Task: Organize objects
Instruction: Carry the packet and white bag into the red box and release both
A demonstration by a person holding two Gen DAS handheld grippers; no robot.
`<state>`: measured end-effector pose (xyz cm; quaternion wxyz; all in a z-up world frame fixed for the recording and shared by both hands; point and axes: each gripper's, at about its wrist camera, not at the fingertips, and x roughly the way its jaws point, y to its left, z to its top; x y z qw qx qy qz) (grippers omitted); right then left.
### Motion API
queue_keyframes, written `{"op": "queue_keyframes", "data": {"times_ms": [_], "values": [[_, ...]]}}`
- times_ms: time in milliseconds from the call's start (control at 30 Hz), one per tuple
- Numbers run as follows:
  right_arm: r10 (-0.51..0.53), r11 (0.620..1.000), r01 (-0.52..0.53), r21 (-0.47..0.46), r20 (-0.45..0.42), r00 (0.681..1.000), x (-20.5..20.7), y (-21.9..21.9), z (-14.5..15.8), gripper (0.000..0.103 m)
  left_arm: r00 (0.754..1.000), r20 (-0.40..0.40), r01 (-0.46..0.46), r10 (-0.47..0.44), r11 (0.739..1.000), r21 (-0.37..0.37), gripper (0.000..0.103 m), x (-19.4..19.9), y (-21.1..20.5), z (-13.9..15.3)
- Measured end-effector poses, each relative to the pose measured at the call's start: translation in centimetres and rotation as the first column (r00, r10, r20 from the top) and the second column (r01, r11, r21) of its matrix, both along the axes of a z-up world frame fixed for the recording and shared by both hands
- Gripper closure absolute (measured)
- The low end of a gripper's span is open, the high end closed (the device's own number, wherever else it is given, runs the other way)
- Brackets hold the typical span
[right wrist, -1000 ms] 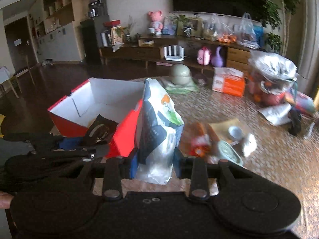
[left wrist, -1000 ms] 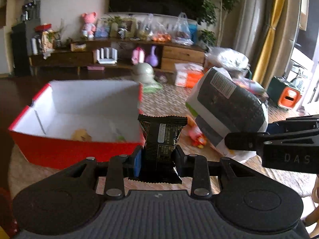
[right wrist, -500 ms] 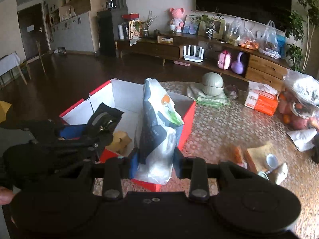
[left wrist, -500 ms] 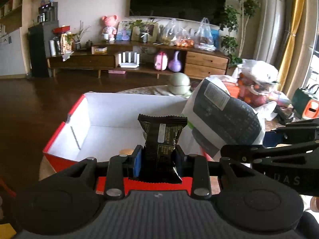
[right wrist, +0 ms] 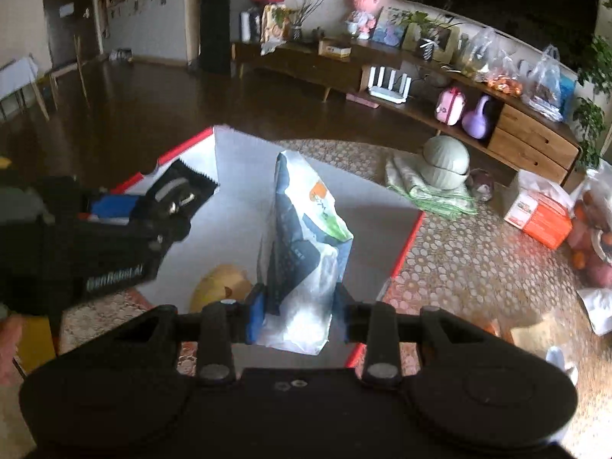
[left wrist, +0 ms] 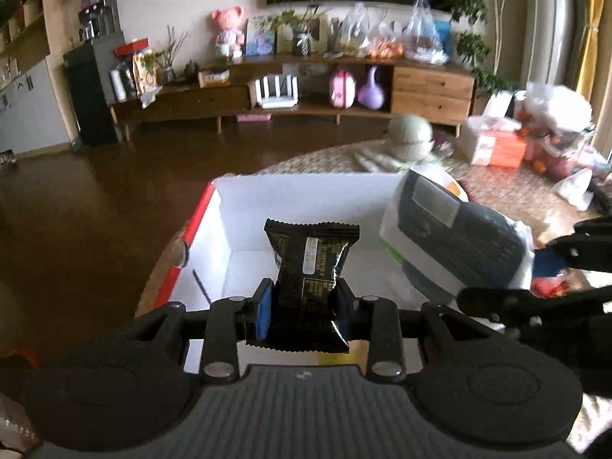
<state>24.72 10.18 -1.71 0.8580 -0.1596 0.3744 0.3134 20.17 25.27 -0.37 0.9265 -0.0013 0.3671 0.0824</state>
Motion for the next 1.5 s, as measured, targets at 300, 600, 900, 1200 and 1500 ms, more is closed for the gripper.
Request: {"op": "queue_keyframes", "data": {"times_ms": [300, 600, 900, 1200, 1500], "values": [[0.031, 0.995, -0.033, -0.099, -0.021, 0.999, 1.6, 3.5, -2.9, 0.067, 0.991, -0.136, -0.013, 0.013, 1.000, 0.000, 0.071, 4.9, 2.8, -3.3], [0.025, 0.989, -0.041, -0.142, -0.112, 0.993, 3.4, 5.1, -5.1, 0.067, 0.966, -0.258, 0.005, -0.006, 1.000, -0.004, 0.071, 7.7, 3.4, -5.1], [0.016, 0.985, -0.043, -0.168, -0.161, 0.987, 3.6, 5.6, -6.3, 0.064, 0.927, -0.376, -0.003, -0.008, 1.000, -0.028, 0.071, 9.1, 4.0, -6.8], [0.031, 0.985, -0.056, -0.165, -0.151, 0.988, 3.8, 5.8, -6.2, 0.055, 0.941, -0.339, -0.001, -0.002, 1.000, -0.009, 0.039, 8.5, 3.8, -6.3], [0.038, 0.993, -0.051, -0.110, -0.121, 0.992, 2.9, 4.2, -3.7, 0.043, 0.963, -0.270, -0.018, 0.012, 1.000, -0.018, 0.039, 6.3, 4.1, -4.0]]}}
